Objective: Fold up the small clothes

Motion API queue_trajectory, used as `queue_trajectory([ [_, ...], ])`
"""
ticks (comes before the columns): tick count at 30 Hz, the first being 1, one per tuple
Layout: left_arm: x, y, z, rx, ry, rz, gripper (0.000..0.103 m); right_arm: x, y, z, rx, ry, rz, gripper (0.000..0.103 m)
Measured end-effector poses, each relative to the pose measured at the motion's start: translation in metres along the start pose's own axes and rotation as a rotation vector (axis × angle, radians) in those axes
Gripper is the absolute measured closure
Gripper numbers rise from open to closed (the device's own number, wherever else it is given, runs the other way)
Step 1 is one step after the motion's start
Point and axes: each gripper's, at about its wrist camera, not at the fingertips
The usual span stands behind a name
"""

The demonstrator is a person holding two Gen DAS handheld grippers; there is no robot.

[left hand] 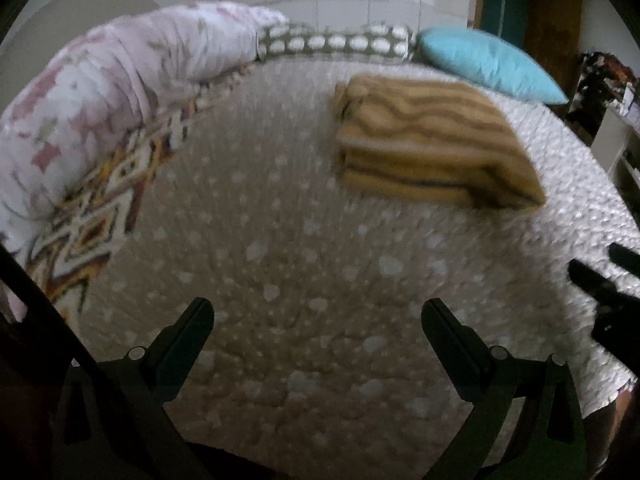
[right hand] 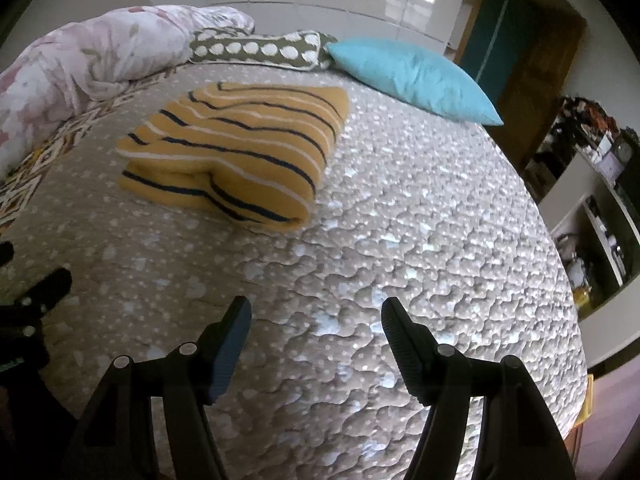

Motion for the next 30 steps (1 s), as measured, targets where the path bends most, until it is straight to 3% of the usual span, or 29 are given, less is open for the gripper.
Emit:
queue_trajectory([
  [4, -0.005, 0.022, -0.006, -0.073, -0.016, -0.002, 0.000, 0.007, 0.003, 0.002, -0.026, 0.017, -0.024, 0.031],
  [11, 0.001, 0.029, -0.011, -0.063, 0.010, 0.048, 0.000, 0.019, -0.009, 0.007, -0.001, 0.029, -0.094, 0.031],
  [30, 0.006, 0.035, -0.008, -0.057, -0.009, 0.092, 0.000, 0.041, 0.005, 0.008, -0.026, 0.084, -0.119, 0.027],
])
Point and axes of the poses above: each gripper's, at about its wrist camera, not at the fingertips, and y roughly the way its jaws point, x to its right, z to its top, and after that the axes turned 12 degrees about -z, right-handed
